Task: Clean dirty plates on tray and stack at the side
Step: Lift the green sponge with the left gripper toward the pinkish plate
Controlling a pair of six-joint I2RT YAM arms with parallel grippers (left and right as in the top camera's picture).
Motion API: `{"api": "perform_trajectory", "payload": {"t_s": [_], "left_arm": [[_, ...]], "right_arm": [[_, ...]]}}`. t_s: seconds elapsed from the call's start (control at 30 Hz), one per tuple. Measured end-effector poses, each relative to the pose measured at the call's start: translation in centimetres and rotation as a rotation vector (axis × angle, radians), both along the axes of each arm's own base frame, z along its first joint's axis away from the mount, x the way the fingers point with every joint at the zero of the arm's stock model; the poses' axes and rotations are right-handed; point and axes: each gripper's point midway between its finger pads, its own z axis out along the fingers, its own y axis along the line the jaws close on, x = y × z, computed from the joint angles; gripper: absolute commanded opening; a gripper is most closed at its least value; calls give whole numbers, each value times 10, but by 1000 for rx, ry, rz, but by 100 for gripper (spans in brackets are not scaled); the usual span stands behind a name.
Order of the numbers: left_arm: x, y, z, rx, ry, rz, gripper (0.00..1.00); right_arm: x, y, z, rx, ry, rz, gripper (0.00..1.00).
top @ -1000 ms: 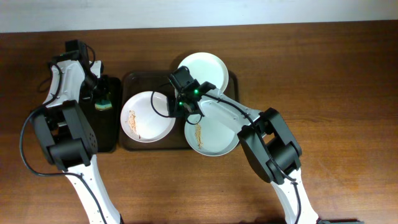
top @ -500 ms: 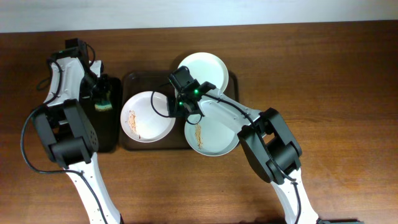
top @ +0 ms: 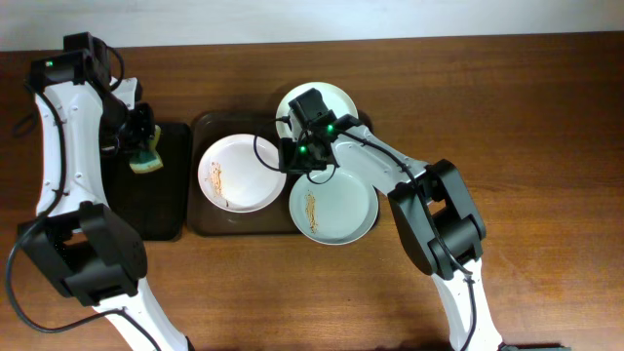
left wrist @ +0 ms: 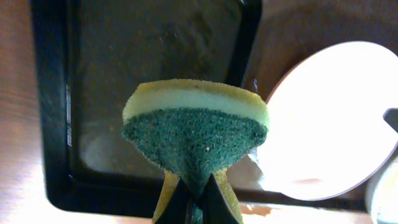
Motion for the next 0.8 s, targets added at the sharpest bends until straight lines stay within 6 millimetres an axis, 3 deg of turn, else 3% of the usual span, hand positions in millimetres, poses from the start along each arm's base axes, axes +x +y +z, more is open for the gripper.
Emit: {"api": "perform_trajectory", "payload": {"t_s": [0.13,0.3,0.53,0.6,0.8], "left_arm": [[-2,-10,2,-53,3,2,1],[5,-27,3,-89,-22,-31,1],[13,-73,2,-104,-38,-136,1],[18,-76,-9,-121,-62,-136,1],[10,-95,-76,-207,-40,-147,1]], "right_arm": [[2,-2,7,-25,1,-9,4],[4,-24,10,-217,-17,-73,4],[0,-5,14,-308,-113,-102,4],[2,-6,15,-305,-116,-109,4],[4,-2,17,-251,-95,-104,4]]}}
